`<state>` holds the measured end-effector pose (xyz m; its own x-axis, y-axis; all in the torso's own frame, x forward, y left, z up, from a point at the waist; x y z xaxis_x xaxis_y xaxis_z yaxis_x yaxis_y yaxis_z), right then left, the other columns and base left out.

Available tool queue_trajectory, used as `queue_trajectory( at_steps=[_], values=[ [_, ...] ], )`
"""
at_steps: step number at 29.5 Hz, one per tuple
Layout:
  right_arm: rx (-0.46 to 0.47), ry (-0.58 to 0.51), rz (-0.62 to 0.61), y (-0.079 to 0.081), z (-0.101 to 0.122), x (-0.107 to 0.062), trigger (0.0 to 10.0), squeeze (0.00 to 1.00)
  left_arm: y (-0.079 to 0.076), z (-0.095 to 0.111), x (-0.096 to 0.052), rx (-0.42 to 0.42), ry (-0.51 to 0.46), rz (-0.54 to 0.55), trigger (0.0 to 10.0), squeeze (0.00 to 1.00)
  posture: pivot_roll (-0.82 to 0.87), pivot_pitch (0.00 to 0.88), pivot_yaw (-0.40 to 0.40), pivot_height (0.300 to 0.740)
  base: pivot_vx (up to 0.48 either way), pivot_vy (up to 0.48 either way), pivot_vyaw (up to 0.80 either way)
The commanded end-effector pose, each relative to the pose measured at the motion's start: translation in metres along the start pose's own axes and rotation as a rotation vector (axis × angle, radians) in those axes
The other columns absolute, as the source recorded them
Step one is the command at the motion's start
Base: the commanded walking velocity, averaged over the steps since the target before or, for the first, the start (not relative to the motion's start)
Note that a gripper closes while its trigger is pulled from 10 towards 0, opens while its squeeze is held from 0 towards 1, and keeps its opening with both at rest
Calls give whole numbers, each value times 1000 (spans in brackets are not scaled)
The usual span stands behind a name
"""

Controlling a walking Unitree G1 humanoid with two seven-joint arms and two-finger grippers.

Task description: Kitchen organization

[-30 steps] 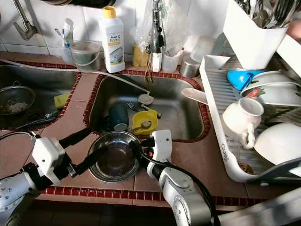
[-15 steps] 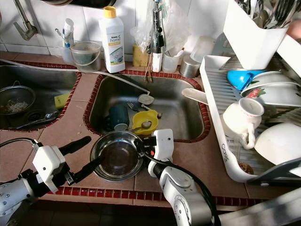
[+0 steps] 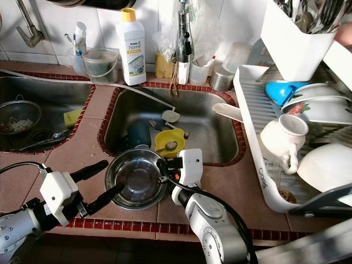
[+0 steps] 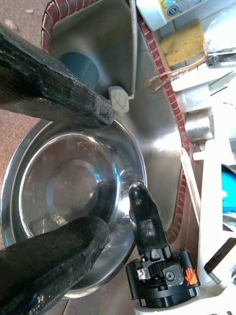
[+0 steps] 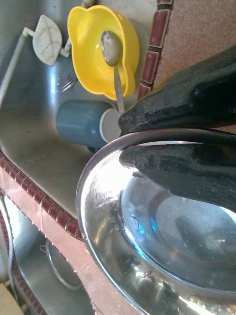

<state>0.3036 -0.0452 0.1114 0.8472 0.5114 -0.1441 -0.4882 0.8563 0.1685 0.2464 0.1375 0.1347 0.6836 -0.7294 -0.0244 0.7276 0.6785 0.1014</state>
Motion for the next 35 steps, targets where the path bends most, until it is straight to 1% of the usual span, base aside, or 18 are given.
queue_trajectory(
  at_steps=[1, 2, 9, 12, 14, 15, 16, 18, 19, 21, 22, 23, 24, 25, 26, 27, 33, 35],
  values=[
    [-8, 16, -29, -7, -4, -2, 0, 0, 0, 1, 0, -5, -4, -2, 10000, 0, -39, 123, -60, 740, 0, 0, 0],
    [-3, -5, -51, -11, 1, -2, 0, 0, 4, 4, 0, -20, -18, 17, 10000, 0, -40, 125, -58, 740, 0, 0, 0],
    [-18, -91, -81, -20, 18, -1, 0, 0, 18, 18, 5, -83, -84, 74, 10000, 0, -48, 122, -54, 740, 0, 0, 0],
    [-52, -177, -77, -25, 32, -3, 0, 0, 24, 26, 9, -113, -120, 91, 10000, 0, -54, 122, -51, 740, 0, 0, 0],
    [-43, -211, -92, -30, 39, -5, 0, 0, 26, 30, 11, -127, -138, 98, 10000, 0, -54, 122, -51, 740, 0, 0, 0],
    [-42, -224, -95, -32, 41, -6, 745, 0, 26, 31, 11, -131, -141, 98, 10000, 0, -57, 122, -50, 740, 0, 0, 0],
    [-43, -251, -101, -34, 47, -7, 1059, 0, 27, 33, 12, -137, -146, 98, 10000, 0, -61, 121, -47, 740, 0, 0, 0],
    [-43, -263, -104, -35, 49, -7, 1059, 0, 27, 33, 13, -139, -149, 98, 10000, 0, -61, 121, -47, 740, 0, 0, 0],
    [-46, -287, -117, -39, 54, -7, 2471, 0, 27, 35, 14, -148, -156, 101, 10000, 0, -61, 120, -47, 740, 0, 0, 0],
    [-47, -303, -127, -42, 57, -7, 4549, 0, 28, 36, 15, -155, -161, 102, 10000, 0, -62, 119, -46, 740, 0, 0, 0],
    [-47, -314, -128, -44, 59, -7, 4549, 0, 27, 37, 16, -160, -165, 102, 10000, 0, -63, 118, -46, 740, 0, 0, 0],
    [-50, -327, -128, -44, 62, -7, 6784, 0, 27, 37, 16, -165, -167, 103, 10000, 0, -63, 118, -46, 740, 0, 0, 0],
    [-51, -330, -128, -45, 63, -7, 6784, 0, 27, 37, 16, -166, -167, 103, 10000, 0, -63, 118, -46, 740, 0, 0, 0],
    [-52, -334, -130, -45, 64, -7, 7490, 0, 27, 37, 16, -166, -167, 103, 10000, 0, -63, 118, -46, 740, 0, 0, 0],
    [-53, -341, -132, -46, 65, -7, 9216, 0, 27, 37, 16, -167, -167, 103, 10000, 0, -62, 117, -48, 740, 0, 0, 0],
    [-53, -344, -134, -46, 67, -7, 10000, 0, 28, 37, 16, -167, -167, 103, 10000, 0, -62, 118, -48, 740, 0, 0, 0],
    [-67, -366, -141, -48, 71, -7, 10000, 0, 29, 38, 16, -180, -171, 112, 10000, 0, -61, 118, -50, 740, 0, 0, 0],
    [-93, -390, -150, -49, 77, -8, 10000, 0, 29, 37, 16, -185, -167, 115, 10000, 0, -61, 115, -51, 740, 0, 0, 0]
  ],
)
Point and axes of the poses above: a point about 5 cm out from each wrist's last joint towards the gripper, its own x axis pointing out of the wrist towards the gripper, its own z axis along the axis of the wrist's last joint, y = z × x, the point moved 5 cm from there along x, pointing out of the wrist towards the gripper, and after that the axes turned 10 degrees about -x, right-handed, at the moved point
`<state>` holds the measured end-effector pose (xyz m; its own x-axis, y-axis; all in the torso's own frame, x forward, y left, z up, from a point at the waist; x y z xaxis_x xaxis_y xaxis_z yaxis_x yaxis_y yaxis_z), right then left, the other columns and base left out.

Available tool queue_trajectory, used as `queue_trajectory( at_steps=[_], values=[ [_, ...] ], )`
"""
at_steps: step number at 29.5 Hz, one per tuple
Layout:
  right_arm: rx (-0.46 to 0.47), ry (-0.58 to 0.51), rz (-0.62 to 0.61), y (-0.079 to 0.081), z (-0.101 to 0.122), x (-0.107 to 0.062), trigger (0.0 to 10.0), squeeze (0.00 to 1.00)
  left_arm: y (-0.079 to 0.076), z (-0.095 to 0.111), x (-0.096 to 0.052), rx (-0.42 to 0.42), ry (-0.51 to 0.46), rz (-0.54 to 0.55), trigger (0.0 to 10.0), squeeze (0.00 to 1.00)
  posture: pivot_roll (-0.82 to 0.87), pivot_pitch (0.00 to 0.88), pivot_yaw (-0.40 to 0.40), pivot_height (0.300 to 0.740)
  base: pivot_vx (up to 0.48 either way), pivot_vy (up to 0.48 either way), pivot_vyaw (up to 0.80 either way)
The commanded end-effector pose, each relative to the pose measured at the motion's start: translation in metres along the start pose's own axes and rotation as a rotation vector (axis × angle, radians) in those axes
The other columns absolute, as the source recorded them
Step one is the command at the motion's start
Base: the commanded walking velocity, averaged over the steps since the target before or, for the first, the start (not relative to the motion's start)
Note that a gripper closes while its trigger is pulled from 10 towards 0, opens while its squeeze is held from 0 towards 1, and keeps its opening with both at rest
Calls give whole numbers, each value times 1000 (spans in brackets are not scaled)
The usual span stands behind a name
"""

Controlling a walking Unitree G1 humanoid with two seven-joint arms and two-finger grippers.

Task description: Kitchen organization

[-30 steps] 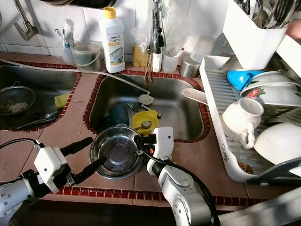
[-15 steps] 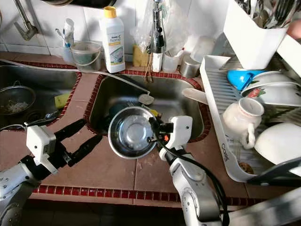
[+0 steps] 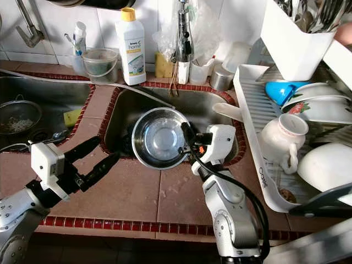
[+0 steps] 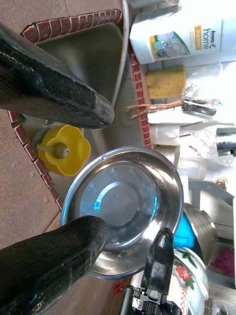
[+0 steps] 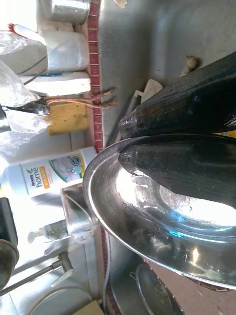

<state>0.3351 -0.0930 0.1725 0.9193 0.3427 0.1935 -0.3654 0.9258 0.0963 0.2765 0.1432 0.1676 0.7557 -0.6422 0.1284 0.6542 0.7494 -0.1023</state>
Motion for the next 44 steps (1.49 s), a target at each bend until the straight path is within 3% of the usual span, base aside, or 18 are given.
queue_trajectory(
  at_steps=[1, 10, 15, 20, 31, 37, 44],
  values=[
    [-27, -40, -7, -4, 10, 2, 10000, 0, -1, 6, 1, 11, -13, 0, 10000, 0, -62, 113, -51, 740, 0, 0, 0],
    [-199, -128, -19, -5, 33, 6, 10000, 0, 2, 3, 2, -4, -9, 11, 10000, 0, -69, 101, -47, 740, 0, 0, 0],
    [-278, -182, -58, -8, 46, 7, 10000, 0, 10, -1, 12, 11, 0, 71, 10000, 0, -74, 94, -43, 740, 0, 0, 0],
    [-276, -194, -104, -12, 50, 7, 10000, 0, 13, 0, 22, 13, -21, 106, 10000, 0, -79, 89, -47, 740, 0, 0, 0],
    [-304, -181, -62, 3, 44, -1, 10000, 0, 13, -10, 53, 32, -28, 154, 10000, 0, -106, 91, -47, 740, 0, 0, 0],
    [-351, -154, -59, -12, 37, 0, 10000, 0, 1, -15, 59, 26, -23, 99, 10000, 0, -114, 107, -37, 740, 0, 0, 0],
    [-398, -124, -73, -37, 32, 5, 10000, 0, -5, -3, 52, 59, -24, 43, 10000, 0, -99, 129, -33, 740, 0, 0, 0]
  ],
)
Point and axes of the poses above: a point about 5 cm out from each wrist's last joint towards the gripper, its own x axis pointing out of the wrist towards the gripper, its own z axis along the axis of the wrist's last joint, y = z × x, the point moved 5 cm from there along x, pointing out of the wrist towards the gripper, and after that the axes turned 10 degrees about -x, right-handed, at the moved point
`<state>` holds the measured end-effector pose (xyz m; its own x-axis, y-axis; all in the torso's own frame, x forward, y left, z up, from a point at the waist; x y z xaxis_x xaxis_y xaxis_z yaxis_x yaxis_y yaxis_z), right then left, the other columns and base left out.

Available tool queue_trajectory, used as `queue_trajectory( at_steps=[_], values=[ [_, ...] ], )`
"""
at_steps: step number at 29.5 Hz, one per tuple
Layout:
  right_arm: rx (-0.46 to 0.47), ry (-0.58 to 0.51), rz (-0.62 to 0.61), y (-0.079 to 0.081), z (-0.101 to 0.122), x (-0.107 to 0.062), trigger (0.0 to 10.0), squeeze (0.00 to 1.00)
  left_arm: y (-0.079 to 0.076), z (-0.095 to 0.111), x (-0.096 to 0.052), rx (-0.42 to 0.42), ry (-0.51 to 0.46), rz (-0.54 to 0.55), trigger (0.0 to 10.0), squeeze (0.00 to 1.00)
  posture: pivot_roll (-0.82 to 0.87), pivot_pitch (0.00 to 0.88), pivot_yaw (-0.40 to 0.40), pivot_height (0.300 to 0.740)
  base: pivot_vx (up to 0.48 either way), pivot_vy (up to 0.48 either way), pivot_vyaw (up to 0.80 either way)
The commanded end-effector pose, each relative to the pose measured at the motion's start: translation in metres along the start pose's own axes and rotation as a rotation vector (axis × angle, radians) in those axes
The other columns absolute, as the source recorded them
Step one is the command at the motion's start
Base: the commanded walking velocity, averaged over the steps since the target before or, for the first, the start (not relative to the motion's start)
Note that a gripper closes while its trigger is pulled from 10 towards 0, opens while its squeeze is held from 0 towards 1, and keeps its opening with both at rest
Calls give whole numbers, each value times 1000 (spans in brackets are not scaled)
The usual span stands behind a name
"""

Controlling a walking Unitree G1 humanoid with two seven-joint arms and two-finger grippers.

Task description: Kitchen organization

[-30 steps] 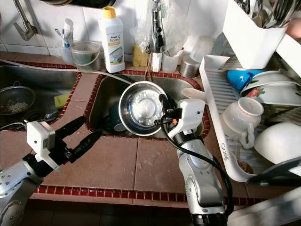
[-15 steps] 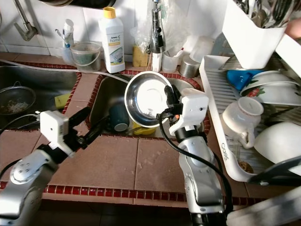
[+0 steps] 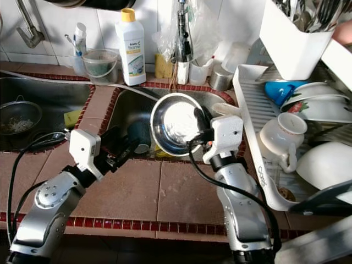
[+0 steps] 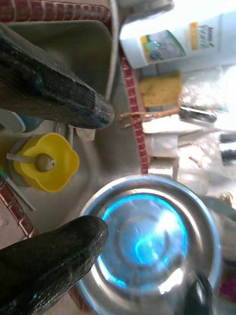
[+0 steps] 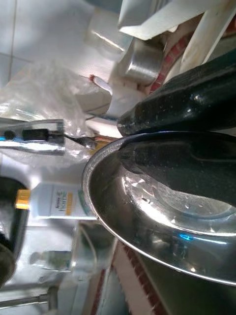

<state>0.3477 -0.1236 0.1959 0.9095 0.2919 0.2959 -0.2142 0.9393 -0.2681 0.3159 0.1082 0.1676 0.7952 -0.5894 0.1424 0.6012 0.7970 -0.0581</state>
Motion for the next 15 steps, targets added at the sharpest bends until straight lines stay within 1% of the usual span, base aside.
queue_trajectory(
  at_steps=[1, 3, 7, 10, 15],
  values=[
    [-12, -12, -23, -12, 0, 2, 10000, 0, -6, 6, -4, 12, -7, -33, 10000, 0, -96, 138, -31, 740, 0, 0, 0],
    [-19, -3, -20, -16, -4, 4, 10000, 0, -9, 7, -7, 18, -4, -41, 10000, 0, -92, 144, -30, 740, 0, 0, 0],
    [-24, 10, -11, -18, -10, 6, 10000, 0, -11, 7, -10, 23, 4, -44, 10000, 0, -88, 150, -29, 740, 0, 0, 0],
    [-37, 27, -6, -23, -19, 9, 10000, 0, -14, 5, -13, 22, 12, -34, 10000, 0, -79, 164, -28, 740, 0, 0, 0],
    [-52, 39, -12, -31, -25, 16, 10000, 0, -17, -1, -14, 23, 38, -6, 10000, 0, -65, 178, -27, 740, 0, 0, 0]
  ],
)
Point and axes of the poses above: a point about 5 cm out from each wrist's last joint towards the gripper, its own x axis pointing out of the wrist towards the gripper, its own z axis along the axis of the wrist's last joint, y = z × x, the point moved 5 cm from there along x, pointing out of the wrist towards the gripper, and after that the axes turned 10 degrees about -x, right-handed, at the moved point
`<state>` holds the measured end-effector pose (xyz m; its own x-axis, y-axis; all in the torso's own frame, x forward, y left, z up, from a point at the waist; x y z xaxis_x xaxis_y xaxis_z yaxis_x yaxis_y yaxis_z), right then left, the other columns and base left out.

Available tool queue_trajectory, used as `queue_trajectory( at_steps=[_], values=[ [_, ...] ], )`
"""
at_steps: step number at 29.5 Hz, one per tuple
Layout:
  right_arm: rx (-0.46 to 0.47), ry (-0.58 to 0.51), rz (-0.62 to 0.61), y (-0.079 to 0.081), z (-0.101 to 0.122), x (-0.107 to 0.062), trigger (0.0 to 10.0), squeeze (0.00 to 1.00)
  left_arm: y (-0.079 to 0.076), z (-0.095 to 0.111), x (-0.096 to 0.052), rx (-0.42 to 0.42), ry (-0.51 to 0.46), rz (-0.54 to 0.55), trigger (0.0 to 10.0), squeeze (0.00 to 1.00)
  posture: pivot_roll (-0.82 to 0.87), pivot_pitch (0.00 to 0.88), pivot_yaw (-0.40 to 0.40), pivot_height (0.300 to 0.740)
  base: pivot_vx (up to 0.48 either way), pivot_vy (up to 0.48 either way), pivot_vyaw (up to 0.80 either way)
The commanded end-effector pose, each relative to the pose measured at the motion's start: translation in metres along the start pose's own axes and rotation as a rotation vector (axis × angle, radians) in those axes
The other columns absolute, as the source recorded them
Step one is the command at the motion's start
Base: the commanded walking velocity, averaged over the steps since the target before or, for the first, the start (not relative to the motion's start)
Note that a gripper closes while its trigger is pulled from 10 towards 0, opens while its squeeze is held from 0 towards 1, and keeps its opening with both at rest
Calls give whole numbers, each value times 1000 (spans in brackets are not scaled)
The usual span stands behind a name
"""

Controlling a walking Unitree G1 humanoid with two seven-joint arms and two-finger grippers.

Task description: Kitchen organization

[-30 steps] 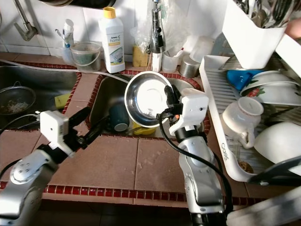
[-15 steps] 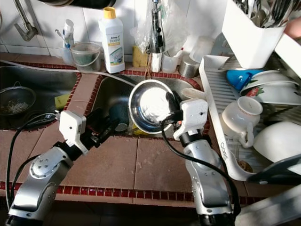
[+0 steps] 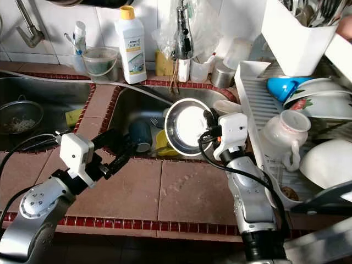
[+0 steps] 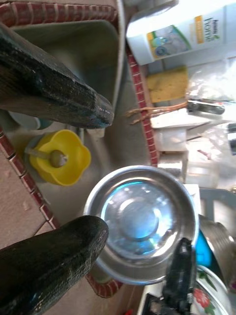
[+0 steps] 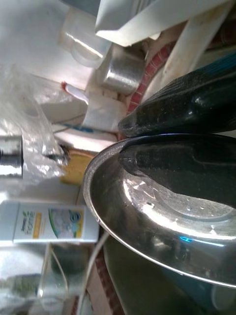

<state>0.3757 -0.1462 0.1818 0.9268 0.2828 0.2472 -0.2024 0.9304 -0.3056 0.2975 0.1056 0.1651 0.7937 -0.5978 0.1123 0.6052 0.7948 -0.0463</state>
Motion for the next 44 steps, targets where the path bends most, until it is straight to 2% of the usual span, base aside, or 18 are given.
queue_trajectory(
  at_steps=[1, 6, 15, 18, 25, 26, 28, 37, 41, 44],
  values=[
    [-13, -12, -16, -9, 1, 3, 10000, 0, -5, -2, 0, 13, 24, 2, 10000, 0, -62, 181, -28, 740, 0, 0, 0],
    [-18, -15, -1, -10, 0, 11, 10000, 0, -10, -10, 1, 60, 78, -27, 10000, 0, -49, 205, -37, 740, 0, 0, 0],
    [-20, -5, 27, -6, -7, 22, 10000, 0, -14, -7, 4, 70, 81, -45, 10000, 0, -51, 230, -30, 740, 0, 0, 0],
    [-15, 1, 45, -2, -9, 28, 10000, 0, -15, -8, 4, 99, 101, -46, 10000, 0, -51, 234, -25, 740, 0, 0, 0],
    [9, -6, 85, 14, -7, 36, 10000, 0, -15, -5, 4, 92, 96, -35, 10000, 0, -44, 232, -27, 740, 0, 0, 0],
    [25, -21, 111, 23, -3, 39, 10000, 0, -16, -5, 4, 91, 97, -39, 10000, 0, -41, 232, -28, 740, 0, 0, 0],
    [40, -42, 135, 31, 2, 43, 10000, 0, -18, -4, 5, 93, 97, -45, 10000, 0, -41, 231, -30, 740, 0, 0, 0],
    [95, -95, 230, 55, 19, 50, 10000, 0, -20, 0, 9, 88, 90, -52, 10000, 0, -43, 227, -34, 740, 0, 0, 0],
    [135, -86, 264, 60, 17, 50, 10000, 0, -21, 4, 10, 90, 84, -55, 10000, 0, -39, 227, -37, 740, 0, 0, 0],
    [141, -62, 253, 55, 11, 52, 10000, 0, -23, 7, 10, 92, 76, -59, 10000, 0, -35, 231, -38, 740, 0, 0, 0]
  ],
)
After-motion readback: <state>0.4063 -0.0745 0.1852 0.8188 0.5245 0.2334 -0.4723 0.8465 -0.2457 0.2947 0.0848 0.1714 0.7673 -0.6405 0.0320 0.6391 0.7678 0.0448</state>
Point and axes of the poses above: a point about 5 cm out from each wrist's last joint towards the gripper, its own x axis pointing out of the wrist towards the gripper, its own z axis along the axis of the wrist's last joint, y = z × x, the point moved 5 cm from there along x, pointing out of the wrist towards the gripper, and after that the axes turned 10 degrees about -x, right-handed, at the moved point
